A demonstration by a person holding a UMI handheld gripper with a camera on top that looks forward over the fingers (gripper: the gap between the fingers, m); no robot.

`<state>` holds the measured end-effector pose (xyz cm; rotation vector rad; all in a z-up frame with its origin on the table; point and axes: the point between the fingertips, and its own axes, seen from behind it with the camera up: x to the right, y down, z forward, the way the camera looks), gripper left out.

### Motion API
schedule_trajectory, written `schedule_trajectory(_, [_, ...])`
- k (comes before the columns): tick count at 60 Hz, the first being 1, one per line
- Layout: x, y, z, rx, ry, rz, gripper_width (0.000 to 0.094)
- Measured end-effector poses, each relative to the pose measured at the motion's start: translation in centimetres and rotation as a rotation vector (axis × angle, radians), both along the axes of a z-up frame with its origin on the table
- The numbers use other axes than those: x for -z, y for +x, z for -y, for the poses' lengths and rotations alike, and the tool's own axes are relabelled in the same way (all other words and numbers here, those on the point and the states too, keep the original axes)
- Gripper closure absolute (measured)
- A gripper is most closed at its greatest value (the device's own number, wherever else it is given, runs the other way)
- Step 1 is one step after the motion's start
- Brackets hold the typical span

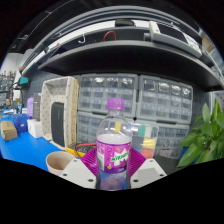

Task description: Pour water

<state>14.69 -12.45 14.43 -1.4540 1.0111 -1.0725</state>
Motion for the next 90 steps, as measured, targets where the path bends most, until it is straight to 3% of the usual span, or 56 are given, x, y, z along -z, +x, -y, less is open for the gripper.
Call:
schedule_trajectory(10, [1.4, 0.7, 0.7, 0.02, 0.08, 0.001, 0.0592])
schedule_trajectory(17, [1.4, 0.4, 1.1, 0.017, 0.075, 0.002, 0.0569])
schedule_trajectory(28, [1.4, 0.1, 1.1, 0.044, 0.046, 0.012, 0.0403])
schedule_trajectory(35, [2.1, -1.4, 1.1, 0.068, 0.058, -0.042, 0.0132])
schedule_trajectory(39, [2.0, -3.1, 1.2, 0.078, 0.079, -0.055, 0.0095])
schedule_trajectory(51, [2.3, -10.8, 1.9, 0.171, 0.074, -0.103, 0.0076])
schedule_trajectory(76, [1.9, -25.2, -2.4, 0.171, 0.152, -0.162, 0.0076])
schedule_trajectory(90, [0.1, -28.8, -1.9, 0.199, 0.112, -0.119, 0.0075])
